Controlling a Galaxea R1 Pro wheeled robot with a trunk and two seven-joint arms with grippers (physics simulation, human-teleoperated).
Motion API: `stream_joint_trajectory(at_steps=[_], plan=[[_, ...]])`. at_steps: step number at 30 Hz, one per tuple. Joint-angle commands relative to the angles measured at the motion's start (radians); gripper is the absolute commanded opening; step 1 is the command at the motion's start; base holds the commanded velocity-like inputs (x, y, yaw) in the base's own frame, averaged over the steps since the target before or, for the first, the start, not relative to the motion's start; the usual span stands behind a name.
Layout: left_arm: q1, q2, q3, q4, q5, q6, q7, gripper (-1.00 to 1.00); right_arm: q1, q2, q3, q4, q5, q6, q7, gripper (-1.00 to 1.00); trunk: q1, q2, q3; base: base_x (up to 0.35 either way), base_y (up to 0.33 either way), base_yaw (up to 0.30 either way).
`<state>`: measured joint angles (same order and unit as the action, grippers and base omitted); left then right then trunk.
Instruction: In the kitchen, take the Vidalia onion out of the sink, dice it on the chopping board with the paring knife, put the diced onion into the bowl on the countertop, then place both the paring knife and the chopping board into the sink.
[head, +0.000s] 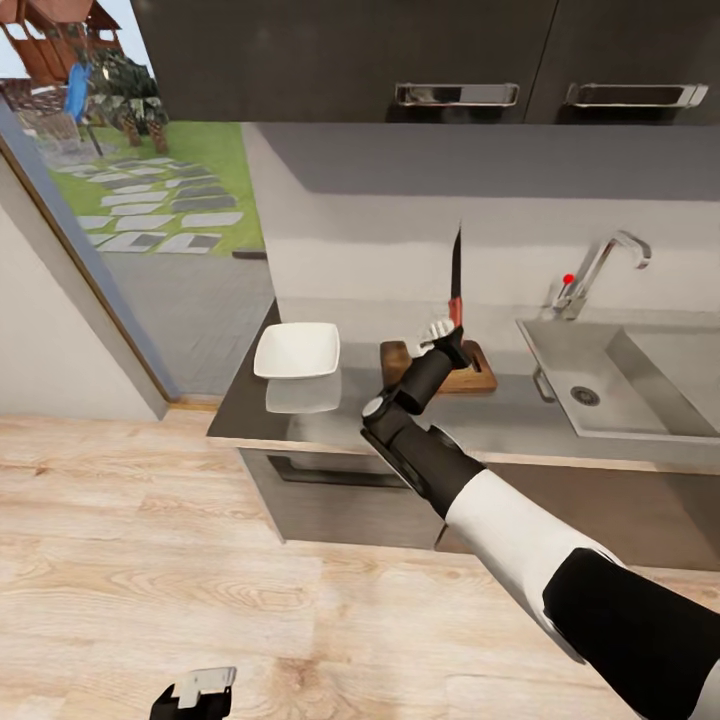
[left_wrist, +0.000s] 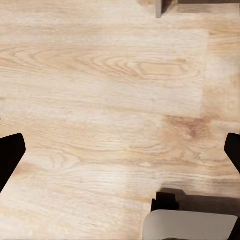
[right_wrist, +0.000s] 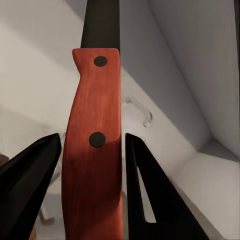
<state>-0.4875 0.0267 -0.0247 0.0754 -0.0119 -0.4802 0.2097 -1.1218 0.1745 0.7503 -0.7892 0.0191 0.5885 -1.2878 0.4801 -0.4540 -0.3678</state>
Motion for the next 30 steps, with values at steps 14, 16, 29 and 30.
stream_joint_trajectory(at_steps=[14, 16, 29, 30], plan=[[-0.002, -0.017, -0.005, 0.003, -0.003, 0.021, -0.013, 1.00, 0.004, -0.017, 0.054, 0.019, 0.027, 0.013, 0.003, -1.00, 0.043, -0.079, -0.036, 0.000, 0.000, 0.000], [-0.002, -0.020, -0.005, 0.003, -0.003, 0.012, -0.025, 1.00, 0.005, -0.012, 0.065, 0.031, 0.038, 0.024, 0.004, -1.00, 0.043, -0.079, -0.036, 0.000, 0.000, 0.000], [-0.002, -0.039, -0.003, 0.003, -0.002, 0.005, -0.021, 1.00, 0.004, -0.060, 0.137, 0.104, 0.108, 0.029, 0.029, -1.00, 0.043, -0.079, -0.036, 0.000, 0.000, 0.000], [-0.002, -0.039, -0.003, 0.003, -0.002, 0.005, -0.021, 1.00, 0.004, -0.060, 0.142, 0.110, 0.113, 0.034, 0.030, -1.00, 0.043, -0.079, -0.036, 0.000, 0.000, 0.000]])
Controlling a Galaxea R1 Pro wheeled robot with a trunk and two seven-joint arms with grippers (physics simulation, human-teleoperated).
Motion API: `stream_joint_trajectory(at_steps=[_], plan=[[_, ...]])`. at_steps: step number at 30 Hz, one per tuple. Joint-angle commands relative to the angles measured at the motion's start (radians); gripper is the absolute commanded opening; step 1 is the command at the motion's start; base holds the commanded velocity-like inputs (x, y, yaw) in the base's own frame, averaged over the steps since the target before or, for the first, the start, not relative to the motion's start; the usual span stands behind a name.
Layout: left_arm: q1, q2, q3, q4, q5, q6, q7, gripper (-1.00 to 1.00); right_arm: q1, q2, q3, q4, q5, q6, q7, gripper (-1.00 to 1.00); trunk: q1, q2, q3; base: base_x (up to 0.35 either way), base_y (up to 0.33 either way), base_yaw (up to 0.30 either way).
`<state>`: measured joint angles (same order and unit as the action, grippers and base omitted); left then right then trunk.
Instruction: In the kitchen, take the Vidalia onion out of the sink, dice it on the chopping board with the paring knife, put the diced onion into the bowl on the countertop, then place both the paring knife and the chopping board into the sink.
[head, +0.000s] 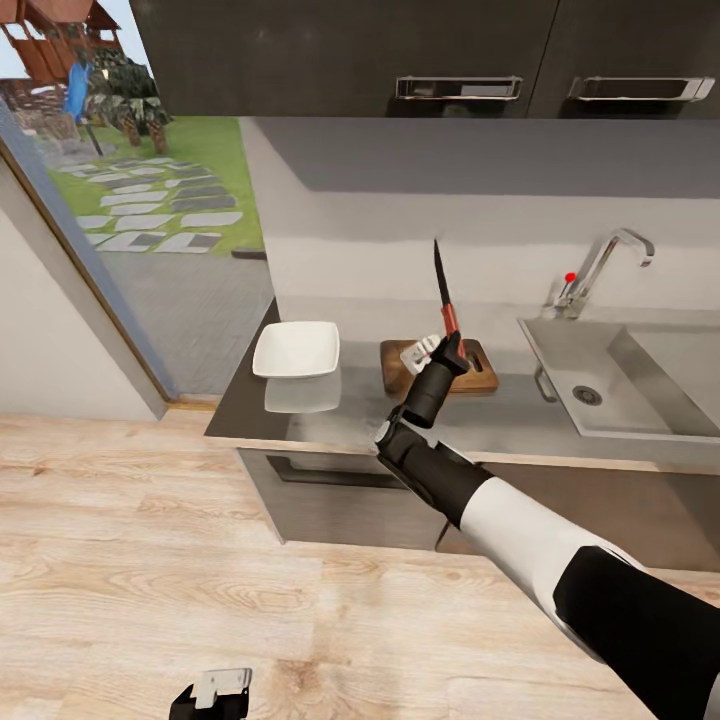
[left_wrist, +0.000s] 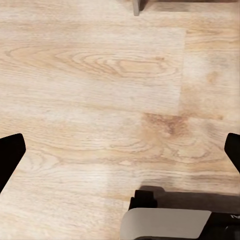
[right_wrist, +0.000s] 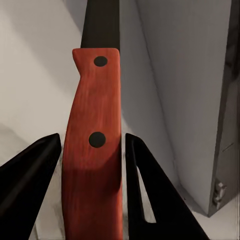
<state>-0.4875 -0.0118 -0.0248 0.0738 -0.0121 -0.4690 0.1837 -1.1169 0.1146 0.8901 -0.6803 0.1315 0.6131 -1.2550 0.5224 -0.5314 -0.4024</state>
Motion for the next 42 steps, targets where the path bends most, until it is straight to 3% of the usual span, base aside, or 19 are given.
stream_joint_trajectory(at_steps=[1, 10, 11, 19, 21, 33, 36, 42], plan=[[-0.002, 0.000, -0.003, 0.004, -0.002, -0.007, 0.005, 1.00, -0.001, 0.001, 0.008, 0.006, 0.006, 0.015, -0.002, -1.00, 0.000, -0.001, -0.001, 0.000, 0.000, 0.000], [-0.002, -0.001, -0.003, 0.004, -0.002, -0.007, 0.005, 1.00, -0.001, 0.009, 0.059, 0.009, 0.055, 0.064, 0.036, -1.00, 0.000, -0.001, -0.001, 0.000, 0.000, 0.000], [-0.002, -0.001, -0.003, 0.004, -0.002, -0.007, 0.005, 1.00, -0.001, 0.011, 0.126, 0.009, 0.147, 0.123, 0.131, -1.00, 0.000, -0.001, -0.001, 0.000, 0.000, 0.000], [-0.002, -0.003, -0.004, 0.005, -0.002, -0.006, 0.005, 1.00, -0.001, 0.017, 0.124, 0.006, 0.149, 0.149, 0.247, -1.00, 0.000, -0.001, -0.001, 0.000, 0.000, 0.000], [-0.002, -0.013, -0.003, 0.005, -0.002, -0.005, 0.005, 1.00, -0.001, 0.018, 0.124, 0.004, 0.151, 0.159, 0.325, -1.00, 0.000, -0.001, -0.001, -0.038, 0.000, 0.000], [-0.002, -0.016, -0.003, 0.006, -0.002, -0.005, 0.005, 1.00, -0.001, 0.010, 0.117, -0.009, 0.154, 0.166, 0.345, -1.00, 0.000, -0.001, -0.001, -0.013, 0.000, 0.000], [-0.002, -0.016, -0.003, 0.006, -0.002, -0.005, 0.005, 1.00, -0.001, 0.007, 0.089, -0.022, 0.154, 0.166, 0.341, -1.00, 0.000, -0.001, -0.001, 0.000, 0.000, 0.000], [-0.002, -0.016, -0.003, 0.006, -0.002, -0.005, 0.005, 1.00, -0.001, 0.007, -0.039, -0.046, 0.155, 0.166, 0.337, -1.00, 0.000, -0.001, -0.001, 0.000, 0.000, 0.000]])
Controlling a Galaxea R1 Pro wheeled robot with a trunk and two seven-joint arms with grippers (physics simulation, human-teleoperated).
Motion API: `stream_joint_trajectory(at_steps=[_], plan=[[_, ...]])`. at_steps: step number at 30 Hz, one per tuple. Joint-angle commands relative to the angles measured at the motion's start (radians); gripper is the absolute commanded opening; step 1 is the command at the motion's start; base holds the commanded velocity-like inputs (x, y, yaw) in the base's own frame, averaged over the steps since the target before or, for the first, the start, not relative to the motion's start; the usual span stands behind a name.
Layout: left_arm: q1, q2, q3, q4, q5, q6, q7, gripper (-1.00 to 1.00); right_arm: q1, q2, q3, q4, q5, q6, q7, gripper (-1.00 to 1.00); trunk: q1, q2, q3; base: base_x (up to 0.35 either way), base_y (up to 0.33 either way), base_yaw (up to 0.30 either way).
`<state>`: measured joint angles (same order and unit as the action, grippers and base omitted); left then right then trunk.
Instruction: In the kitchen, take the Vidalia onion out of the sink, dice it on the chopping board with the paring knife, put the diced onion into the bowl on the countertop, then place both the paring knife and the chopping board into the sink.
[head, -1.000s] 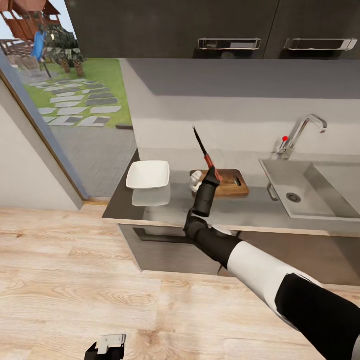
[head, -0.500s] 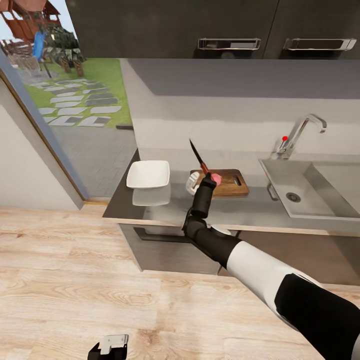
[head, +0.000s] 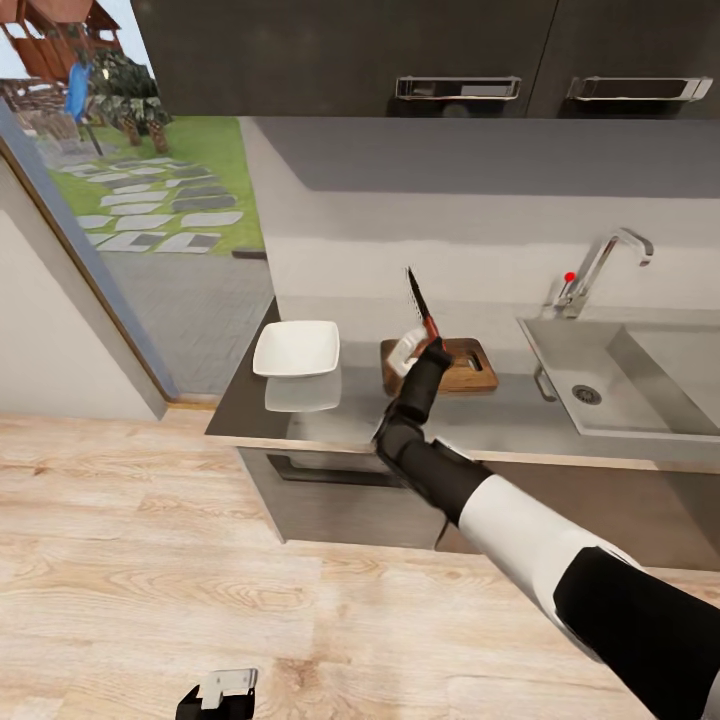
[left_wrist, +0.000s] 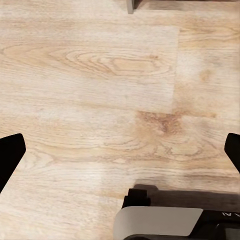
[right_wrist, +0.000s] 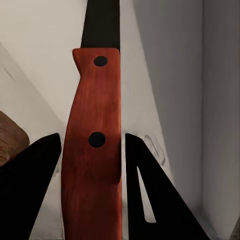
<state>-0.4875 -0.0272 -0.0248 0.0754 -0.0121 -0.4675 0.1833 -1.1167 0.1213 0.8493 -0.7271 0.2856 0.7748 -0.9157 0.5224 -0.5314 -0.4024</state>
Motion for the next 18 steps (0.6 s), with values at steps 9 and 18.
stream_joint_trajectory(at_steps=[9, 18], plan=[[-0.002, 0.000, -0.003, 0.004, -0.002, -0.007, 0.005, 1.00, -0.002, -0.013, -0.029, 0.000, 0.065, 0.011, -0.004, -1.00, 0.000, -0.001, -0.001, 0.000, 0.000, 0.000], [-0.002, 0.000, -0.004, 0.004, -0.002, -0.007, 0.005, 1.00, -0.001, -0.023, -0.027, 0.029, 0.071, 0.046, 0.000, -1.00, 0.000, -0.001, -0.001, 0.000, 0.000, 0.000]])
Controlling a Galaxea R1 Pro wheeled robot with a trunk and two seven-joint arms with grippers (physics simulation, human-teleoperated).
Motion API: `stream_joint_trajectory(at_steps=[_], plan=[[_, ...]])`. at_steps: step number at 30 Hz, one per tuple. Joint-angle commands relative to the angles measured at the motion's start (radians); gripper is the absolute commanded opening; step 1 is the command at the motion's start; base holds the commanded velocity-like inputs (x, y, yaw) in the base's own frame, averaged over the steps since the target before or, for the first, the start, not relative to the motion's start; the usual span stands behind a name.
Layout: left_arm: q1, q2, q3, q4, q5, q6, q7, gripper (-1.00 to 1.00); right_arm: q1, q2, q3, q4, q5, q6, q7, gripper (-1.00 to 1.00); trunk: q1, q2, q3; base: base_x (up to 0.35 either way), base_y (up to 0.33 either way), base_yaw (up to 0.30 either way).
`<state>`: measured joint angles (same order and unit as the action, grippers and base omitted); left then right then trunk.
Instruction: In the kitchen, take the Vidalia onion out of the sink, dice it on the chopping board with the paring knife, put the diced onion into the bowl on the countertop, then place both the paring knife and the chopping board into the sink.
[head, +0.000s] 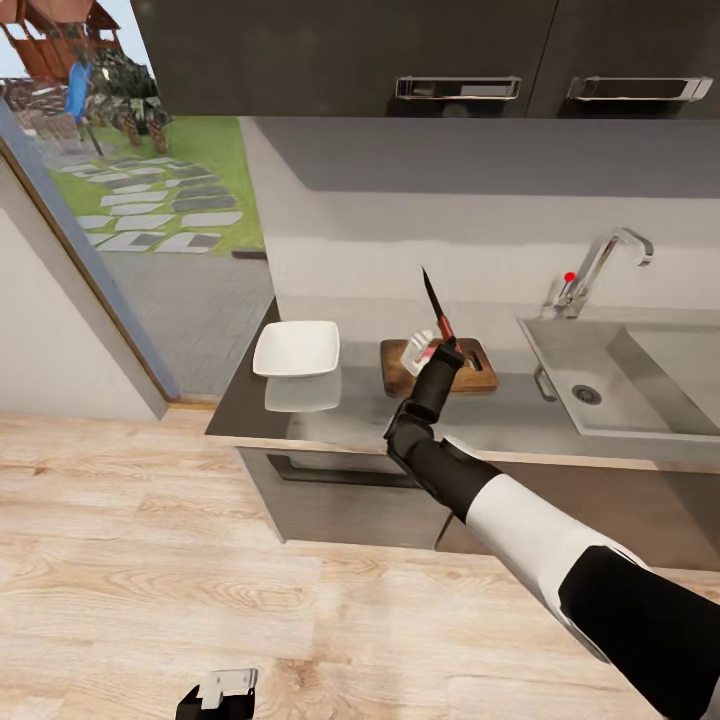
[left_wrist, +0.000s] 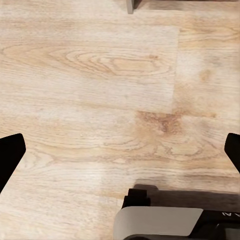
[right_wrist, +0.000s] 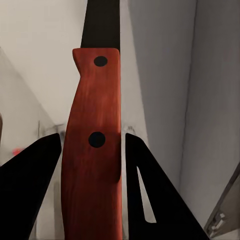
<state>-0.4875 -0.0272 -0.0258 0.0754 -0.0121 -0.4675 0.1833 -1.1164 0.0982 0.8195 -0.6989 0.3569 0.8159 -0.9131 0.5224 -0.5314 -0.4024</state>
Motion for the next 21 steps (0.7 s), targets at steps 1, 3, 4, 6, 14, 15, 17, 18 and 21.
stream_joint_trajectory(at_steps=[1, 3, 4, 6, 14, 15, 17, 18, 21], plan=[[-0.002, 0.000, -0.003, 0.004, -0.002, -0.006, 0.005, 1.00, -0.001, -0.001, 0.003, 0.006, 0.000, 0.005, -0.003, -1.00, 0.000, -0.001, -0.001, 0.000, 0.000, 0.000], [-0.002, 0.000, -0.003, 0.004, -0.002, -0.006, 0.005, 1.00, -0.001, -0.002, 0.003, 0.013, -0.001, 0.005, -0.002, -1.00, 0.000, -0.001, -0.001, 0.000, 0.000, 0.000], [-0.002, 0.000, -0.003, 0.004, -0.002, -0.006, 0.005, 1.00, -0.002, -0.002, 0.004, 0.019, -0.001, 0.005, -0.002, -1.00, 0.000, -0.001, -0.001, 0.000, 0.000, 0.000], [-0.002, -0.001, -0.003, 0.004, -0.002, -0.006, 0.005, 1.00, -0.001, -0.002, 0.004, 0.031, -0.001, 0.005, -0.001, -1.00, 0.000, -0.001, -0.001, 0.000, 0.000, 0.000], [-0.002, -0.001, -0.003, 0.004, -0.002, -0.006, 0.005, 1.00, -0.002, 0.002, 0.007, 0.084, -0.004, 0.002, 0.011, -1.00, 0.000, -0.001, -0.001, 0.000, 0.000, 0.000], [-0.002, -0.001, -0.003, 0.004, -0.002, -0.006, 0.005, 1.00, -0.002, 0.003, 0.007, 0.091, -0.004, 0.001, 0.013, -1.00, 0.000, -0.001, -0.001, 0.000, 0.000, 0.000], [-0.002, -0.002, -0.003, 0.004, -0.002, -0.006, 0.005, 1.00, -0.002, 0.005, 0.007, 0.098, -0.004, 0.000, 0.014, -1.00, 0.000, -0.001, -0.001, 0.000, 0.000, 0.000], [-0.002, -0.002, -0.003, 0.004, -0.002, -0.006, 0.005, 1.00, -0.002, 0.005, 0.007, 0.100, -0.004, -0.001, 0.015, -1.00, 0.000, -0.001, -0.001, 0.000, 0.000, 0.000], [-0.002, -0.002, -0.003, 0.004, -0.002, -0.006, 0.005, 1.00, -0.002, 0.004, 0.007, 0.102, -0.003, -0.002, 0.015, -1.00, 0.000, -0.001, -0.001, 0.000, 0.000, 0.000]])
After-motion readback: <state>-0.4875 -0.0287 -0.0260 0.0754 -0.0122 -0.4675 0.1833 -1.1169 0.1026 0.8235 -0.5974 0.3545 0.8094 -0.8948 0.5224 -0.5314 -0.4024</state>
